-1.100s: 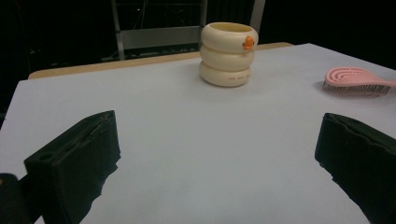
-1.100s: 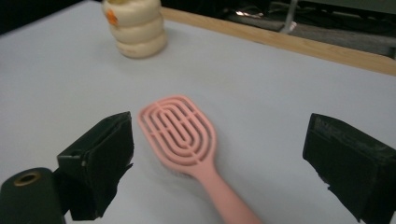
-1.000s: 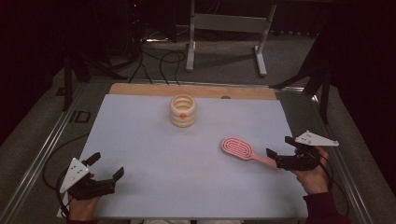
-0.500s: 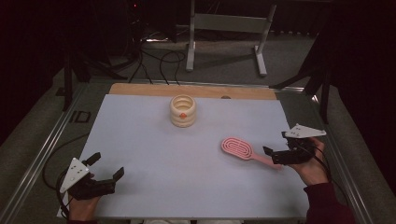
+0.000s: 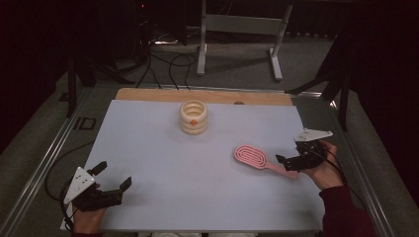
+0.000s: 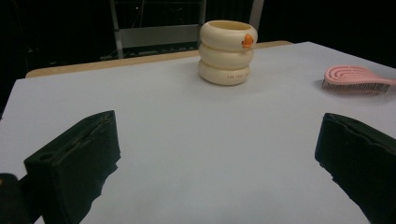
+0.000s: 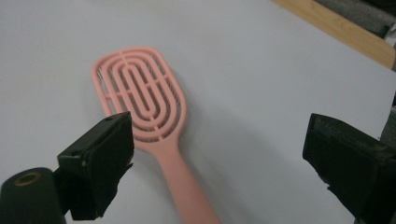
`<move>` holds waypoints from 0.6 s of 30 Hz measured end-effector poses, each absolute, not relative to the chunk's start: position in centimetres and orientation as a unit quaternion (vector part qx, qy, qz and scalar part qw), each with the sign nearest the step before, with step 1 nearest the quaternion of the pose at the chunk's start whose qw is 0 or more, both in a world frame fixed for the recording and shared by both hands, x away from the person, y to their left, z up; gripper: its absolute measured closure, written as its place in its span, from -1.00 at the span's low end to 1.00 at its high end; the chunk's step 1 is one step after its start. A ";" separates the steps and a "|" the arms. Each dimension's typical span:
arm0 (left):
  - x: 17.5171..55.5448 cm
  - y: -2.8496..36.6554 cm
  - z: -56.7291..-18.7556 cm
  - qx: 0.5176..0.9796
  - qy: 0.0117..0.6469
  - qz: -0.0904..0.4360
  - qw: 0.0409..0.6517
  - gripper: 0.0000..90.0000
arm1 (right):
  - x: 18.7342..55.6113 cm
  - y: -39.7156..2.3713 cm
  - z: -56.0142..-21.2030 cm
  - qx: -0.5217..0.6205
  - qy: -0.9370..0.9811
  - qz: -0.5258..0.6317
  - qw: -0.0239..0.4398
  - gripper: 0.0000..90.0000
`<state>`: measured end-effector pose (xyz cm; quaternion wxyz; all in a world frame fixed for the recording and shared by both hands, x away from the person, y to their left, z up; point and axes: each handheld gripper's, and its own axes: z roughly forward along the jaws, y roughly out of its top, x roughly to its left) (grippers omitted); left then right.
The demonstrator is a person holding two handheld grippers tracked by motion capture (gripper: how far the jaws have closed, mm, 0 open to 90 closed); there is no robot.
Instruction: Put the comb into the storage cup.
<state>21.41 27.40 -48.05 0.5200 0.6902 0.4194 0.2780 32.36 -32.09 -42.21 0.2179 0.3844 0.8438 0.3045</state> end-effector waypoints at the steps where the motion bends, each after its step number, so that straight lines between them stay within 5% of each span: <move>1: 21.4 27.4 -48.0 0.691 0.419 0.278 0.519 -0.98 | 32.5 -32.1 -42.4 0.384 0.846 0.299 0.217 -0.80; 18: 21.4 27.4 -48.0 0.691 0.418 0.278 0.519 -0.98 | 34.2 -31.0 -45.1 0.374 0.874 0.252 0.182 -0.80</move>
